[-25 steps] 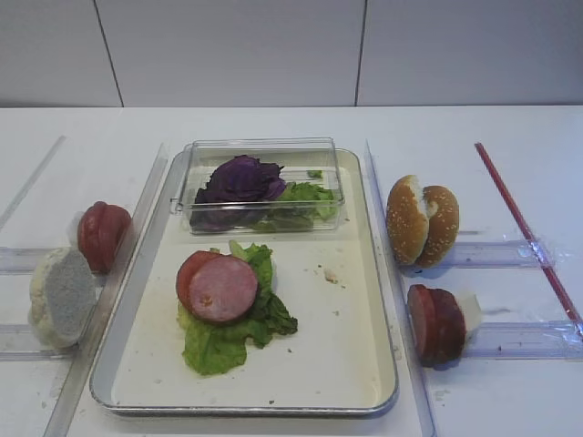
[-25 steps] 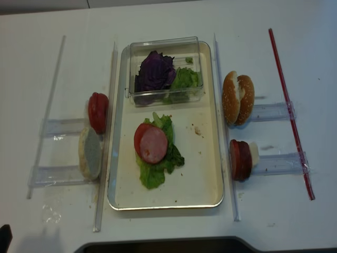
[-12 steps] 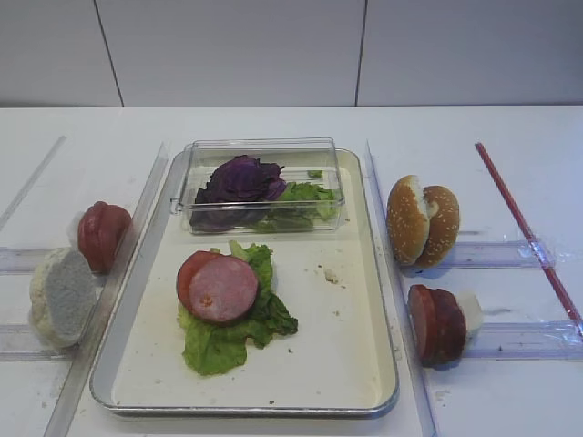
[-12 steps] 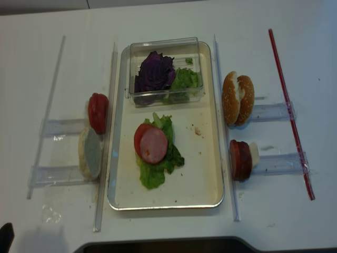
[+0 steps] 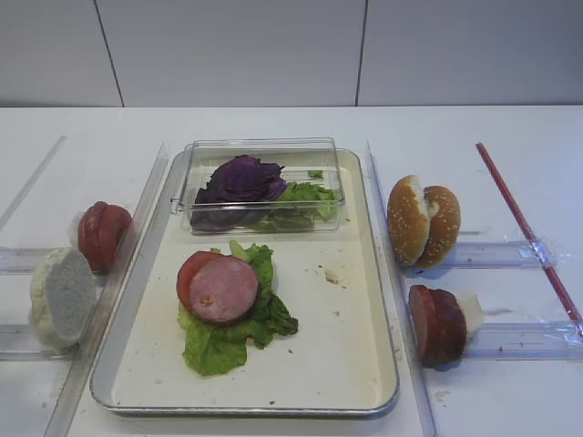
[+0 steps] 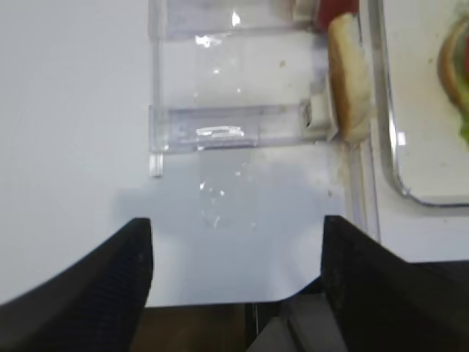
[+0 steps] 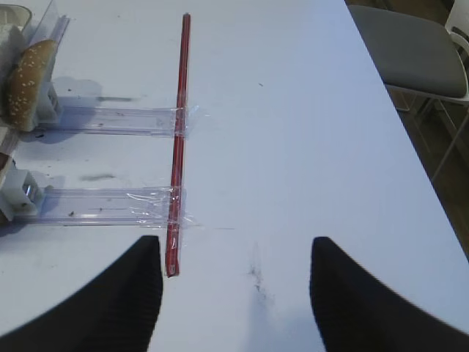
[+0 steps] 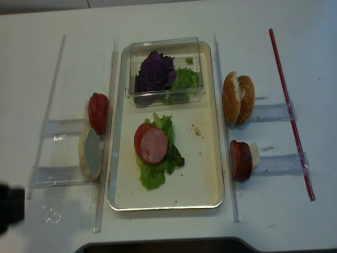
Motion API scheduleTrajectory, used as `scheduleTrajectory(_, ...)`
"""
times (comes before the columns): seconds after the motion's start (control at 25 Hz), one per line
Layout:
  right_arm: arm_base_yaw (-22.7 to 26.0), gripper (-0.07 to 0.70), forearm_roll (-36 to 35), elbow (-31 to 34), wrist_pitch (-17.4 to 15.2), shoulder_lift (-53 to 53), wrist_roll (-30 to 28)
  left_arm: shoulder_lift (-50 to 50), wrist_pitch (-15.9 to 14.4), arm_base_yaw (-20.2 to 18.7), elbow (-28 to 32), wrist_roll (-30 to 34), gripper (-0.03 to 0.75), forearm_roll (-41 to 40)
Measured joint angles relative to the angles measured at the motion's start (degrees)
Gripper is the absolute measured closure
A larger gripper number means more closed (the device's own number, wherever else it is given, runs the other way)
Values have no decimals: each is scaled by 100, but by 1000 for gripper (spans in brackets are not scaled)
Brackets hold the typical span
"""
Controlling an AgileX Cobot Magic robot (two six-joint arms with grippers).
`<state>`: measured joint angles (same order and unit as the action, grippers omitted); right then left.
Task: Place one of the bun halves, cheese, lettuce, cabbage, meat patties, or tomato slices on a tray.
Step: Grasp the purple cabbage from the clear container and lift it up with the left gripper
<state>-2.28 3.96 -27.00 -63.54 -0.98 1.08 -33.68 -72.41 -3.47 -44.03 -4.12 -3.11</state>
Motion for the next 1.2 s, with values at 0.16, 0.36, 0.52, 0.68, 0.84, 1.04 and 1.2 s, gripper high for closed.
scheduleTrajectory(0.16,0,172,2,0,0,0,0,-983,0,0,-1101,59,262,486)
scheduleTrajectory(0.36,0,172,2,0,0,0,0,-2308,11,0,-2250,455,262,1267)
scheduleTrajectory(0.52,0,172,2,0,0,0,11,-3266,33,-50,-2998,648,248,1620)
scheduleTrajectory(0.68,0,172,2,0,0,0,11,-4298,45,-637,-3799,641,234,1553)
scheduleTrajectory(0.84,0,172,2,0,0,0,11,-5436,56,-1462,-4735,257,231,1068)
scheduleTrajectory(1.04,0,172,2,0,0,0,11,-6878,81,-1886,-5776,-232,231,697)
scheduleTrajectory(1.2,0,172,2,0,0,0,11,-7797,93,-1929,-6318,-255,231,674)
